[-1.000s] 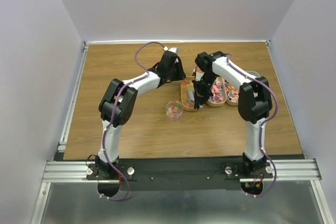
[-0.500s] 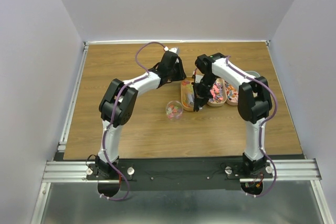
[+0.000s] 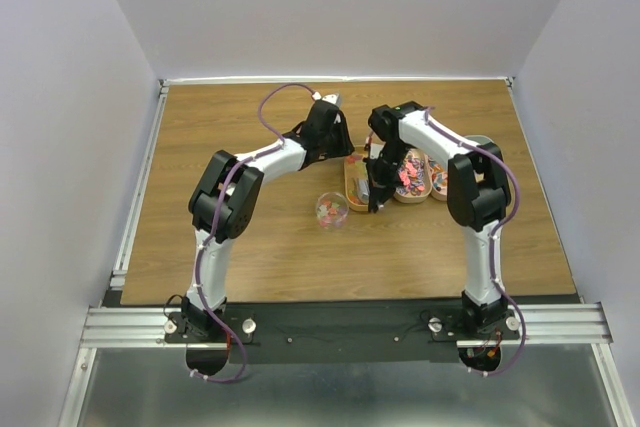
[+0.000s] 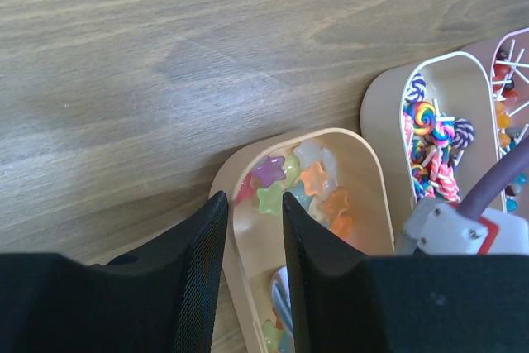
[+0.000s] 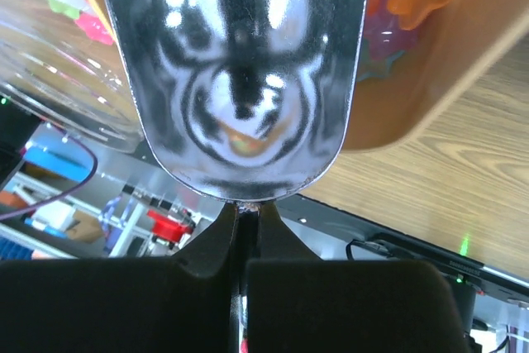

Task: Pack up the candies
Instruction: Scoop the fake candies from the storage box.

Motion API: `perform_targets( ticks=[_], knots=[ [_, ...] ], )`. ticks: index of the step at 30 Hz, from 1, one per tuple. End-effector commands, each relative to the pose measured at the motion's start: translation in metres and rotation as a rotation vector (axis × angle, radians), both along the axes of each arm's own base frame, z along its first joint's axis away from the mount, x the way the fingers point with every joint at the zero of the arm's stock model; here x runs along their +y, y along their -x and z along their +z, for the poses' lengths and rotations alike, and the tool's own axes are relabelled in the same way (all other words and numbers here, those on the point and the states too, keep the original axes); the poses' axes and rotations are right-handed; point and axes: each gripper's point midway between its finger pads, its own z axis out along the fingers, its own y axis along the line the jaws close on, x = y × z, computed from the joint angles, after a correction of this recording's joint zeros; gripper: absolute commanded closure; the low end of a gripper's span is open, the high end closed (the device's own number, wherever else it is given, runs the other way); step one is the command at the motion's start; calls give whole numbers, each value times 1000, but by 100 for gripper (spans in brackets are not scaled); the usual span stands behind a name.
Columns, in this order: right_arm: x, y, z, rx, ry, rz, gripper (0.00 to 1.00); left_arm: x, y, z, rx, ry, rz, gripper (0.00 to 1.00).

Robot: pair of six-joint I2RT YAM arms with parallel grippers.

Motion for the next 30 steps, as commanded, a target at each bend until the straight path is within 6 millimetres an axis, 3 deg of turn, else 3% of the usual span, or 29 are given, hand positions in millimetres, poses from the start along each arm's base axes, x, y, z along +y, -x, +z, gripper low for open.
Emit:
perform_targets(
  ticks=[1,18,30],
  knots=[
    [-18,-10,-4,-7,122,-32,99,-1,2,12,-33,7,-10,59],
    [-16,-36,-18,-41,170,-54,99,-6,11,-2,-21,-2,-44,59],
    [-20,-66,-27,-127,247,-68,99,-6,18,-10,-23,-35,-67,60]
  ],
)
